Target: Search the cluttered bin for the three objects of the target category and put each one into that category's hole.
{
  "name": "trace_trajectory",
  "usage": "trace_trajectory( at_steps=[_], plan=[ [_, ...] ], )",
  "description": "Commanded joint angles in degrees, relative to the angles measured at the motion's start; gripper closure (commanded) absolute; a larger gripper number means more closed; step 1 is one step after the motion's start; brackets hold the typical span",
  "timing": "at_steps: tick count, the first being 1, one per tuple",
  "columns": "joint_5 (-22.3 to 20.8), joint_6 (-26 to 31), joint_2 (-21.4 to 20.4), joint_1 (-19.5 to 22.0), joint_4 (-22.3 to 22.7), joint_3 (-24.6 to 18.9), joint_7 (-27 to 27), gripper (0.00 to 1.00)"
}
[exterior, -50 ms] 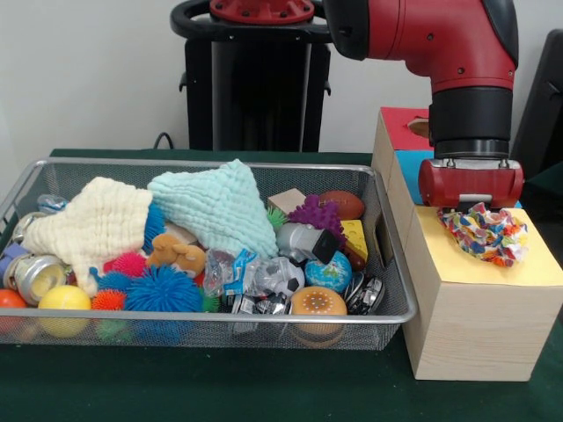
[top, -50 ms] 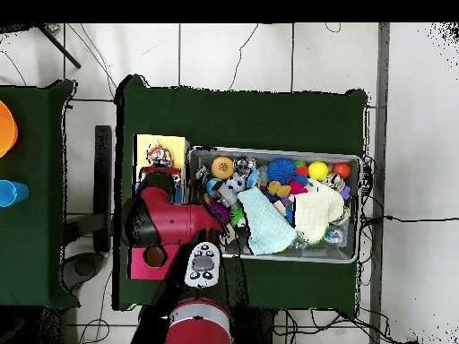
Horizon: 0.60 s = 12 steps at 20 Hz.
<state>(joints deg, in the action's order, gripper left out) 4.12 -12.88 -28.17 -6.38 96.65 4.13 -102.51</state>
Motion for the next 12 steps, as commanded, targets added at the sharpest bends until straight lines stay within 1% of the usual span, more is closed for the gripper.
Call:
trace_trajectory(
  at_steps=[1, 7, 12],
  plan=[
    [1.78, 2.24, 3.82, 1.15, -0.79, -0.63, -9.13, 1.0],
    [1.89, 2.04, 3.97, 1.08, -0.65, -0.53, -9.31, 1.0],
    [1.94, 3.45, 3.69, 1.64, 0.04, -1.27, -9.54, 1.0]
  ],
)
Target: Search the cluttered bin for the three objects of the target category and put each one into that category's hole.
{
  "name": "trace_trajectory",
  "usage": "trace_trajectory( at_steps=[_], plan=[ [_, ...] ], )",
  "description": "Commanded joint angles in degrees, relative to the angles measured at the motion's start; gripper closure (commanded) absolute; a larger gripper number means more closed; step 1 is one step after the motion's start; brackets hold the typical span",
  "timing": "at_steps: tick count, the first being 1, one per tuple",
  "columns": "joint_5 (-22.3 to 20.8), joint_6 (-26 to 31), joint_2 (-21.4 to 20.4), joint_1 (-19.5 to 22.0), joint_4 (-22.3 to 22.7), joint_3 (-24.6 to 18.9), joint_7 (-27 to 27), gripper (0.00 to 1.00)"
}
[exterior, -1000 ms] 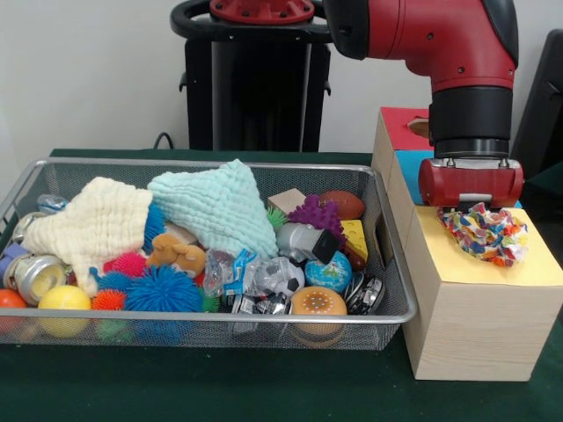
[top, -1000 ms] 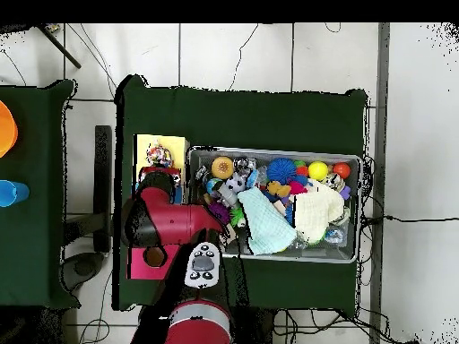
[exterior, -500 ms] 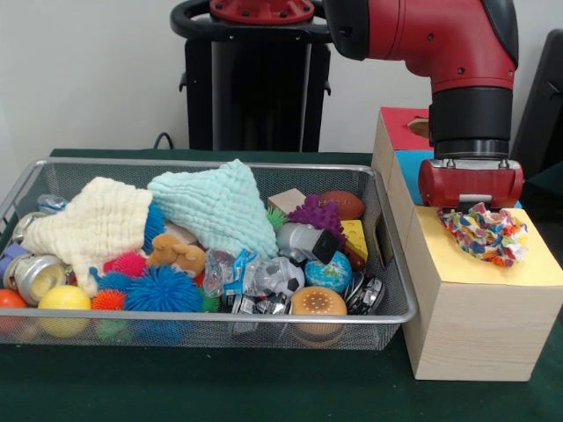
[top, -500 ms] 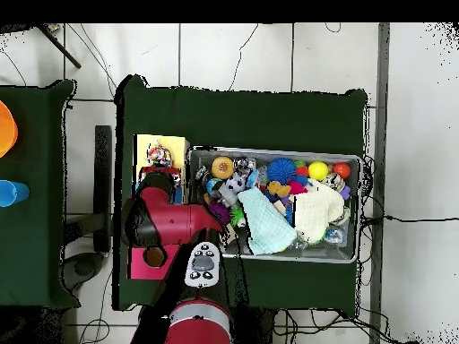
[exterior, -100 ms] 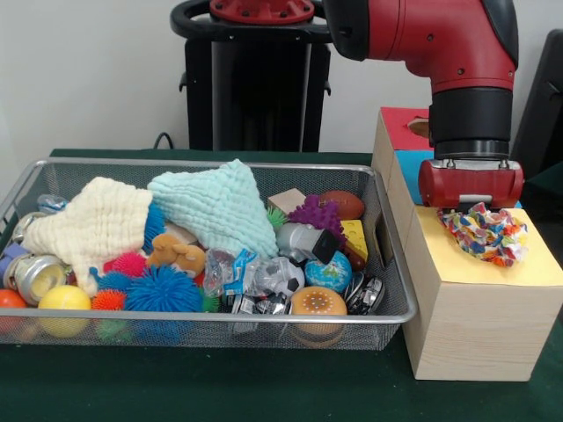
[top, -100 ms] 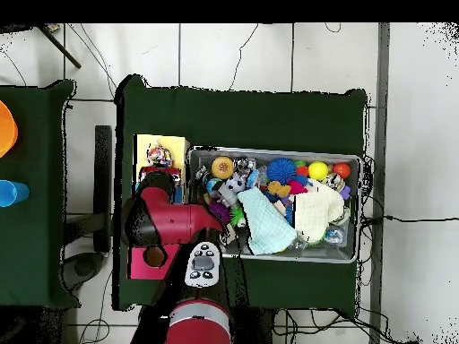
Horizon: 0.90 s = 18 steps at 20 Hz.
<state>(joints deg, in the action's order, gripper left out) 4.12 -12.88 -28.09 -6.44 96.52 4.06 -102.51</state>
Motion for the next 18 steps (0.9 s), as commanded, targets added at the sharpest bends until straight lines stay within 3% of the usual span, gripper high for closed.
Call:
trace_trajectory(
  at_steps=[1, 2, 9, 18],
  plan=[
    [1.91, 3.62, 3.54, 1.88, 0.29, -1.43, -9.62, 1.0],
    [1.88, 3.78, 3.47, 2.06, 0.4, -1.65, -9.7, 0.0],
    [2.69, 3.61, 3.63, 1.92, 0.35, -1.48, -10.22, 0.0],
    [2.63, 8.55, 0.95, 2.86, 2.14, -2.93, -9.84, 0.0]
  ],
)
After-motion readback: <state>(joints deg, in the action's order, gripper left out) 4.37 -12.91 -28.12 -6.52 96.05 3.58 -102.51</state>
